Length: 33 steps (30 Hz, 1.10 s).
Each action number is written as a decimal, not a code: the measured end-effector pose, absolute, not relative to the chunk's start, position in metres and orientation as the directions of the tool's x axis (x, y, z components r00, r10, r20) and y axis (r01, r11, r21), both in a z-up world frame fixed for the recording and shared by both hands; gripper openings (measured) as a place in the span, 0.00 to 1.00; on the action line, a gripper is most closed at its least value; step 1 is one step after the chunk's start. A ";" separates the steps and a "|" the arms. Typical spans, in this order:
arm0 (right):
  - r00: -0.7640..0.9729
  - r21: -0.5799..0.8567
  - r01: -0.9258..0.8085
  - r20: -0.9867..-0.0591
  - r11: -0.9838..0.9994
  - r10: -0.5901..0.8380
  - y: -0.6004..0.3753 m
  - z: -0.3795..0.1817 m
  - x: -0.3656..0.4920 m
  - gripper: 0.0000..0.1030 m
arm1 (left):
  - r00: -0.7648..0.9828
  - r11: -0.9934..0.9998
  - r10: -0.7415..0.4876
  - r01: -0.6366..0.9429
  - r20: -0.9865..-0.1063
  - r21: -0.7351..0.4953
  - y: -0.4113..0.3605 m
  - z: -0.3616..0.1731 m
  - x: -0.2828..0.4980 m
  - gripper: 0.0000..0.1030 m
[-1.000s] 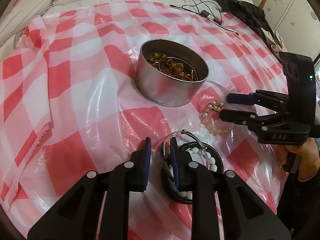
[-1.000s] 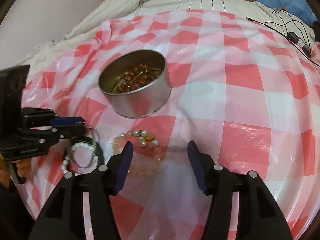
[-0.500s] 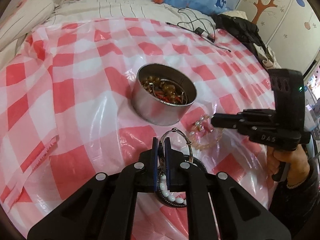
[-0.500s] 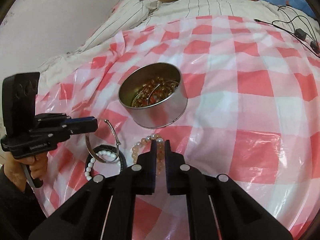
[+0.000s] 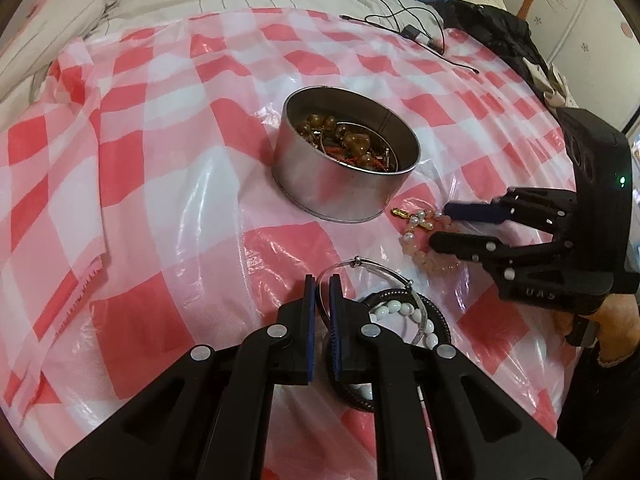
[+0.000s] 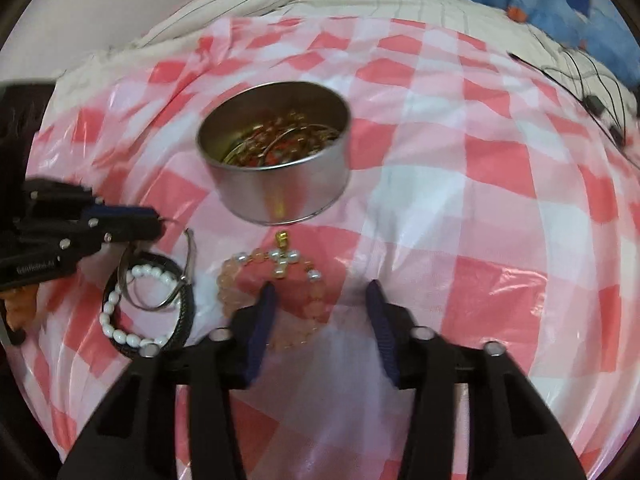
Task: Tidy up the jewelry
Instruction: 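Grasp the pink bead bracelet with the right gripper while the left holds the silver ring, then lower the silver ring and pink bracelet into the tin and open both grippers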
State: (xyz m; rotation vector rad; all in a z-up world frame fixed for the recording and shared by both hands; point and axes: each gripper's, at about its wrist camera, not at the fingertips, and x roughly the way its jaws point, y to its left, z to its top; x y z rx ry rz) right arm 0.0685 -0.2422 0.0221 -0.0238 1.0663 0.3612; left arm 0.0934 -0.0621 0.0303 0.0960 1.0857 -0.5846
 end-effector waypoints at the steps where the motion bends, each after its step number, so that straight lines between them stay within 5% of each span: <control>1: 0.426 0.178 -0.292 -0.856 0.940 0.295 -0.245 0.022 0.069 0.11 | 0.334 0.843 -0.403 0.497 -0.852 -0.204 -0.063 0.032 0.092 0.06; 6: 0.438 0.404 -0.262 -0.760 0.877 0.481 -0.268 0.035 0.069 0.08 | 0.345 0.837 -0.435 0.494 -0.831 -0.233 -0.060 0.042 0.092 0.04; 12: 0.461 0.510 -0.257 -0.682 0.821 0.568 -0.277 0.049 0.068 0.08 | 0.367 0.829 -0.478 0.488 -0.798 -0.273 -0.055 0.056 0.091 0.05; 33: 0.565 0.604 -0.319 -0.498 0.731 0.658 -0.296 0.087 0.058 0.08 | 0.445 0.826 -0.519 0.480 -0.730 -0.295 -0.058 0.086 0.096 0.05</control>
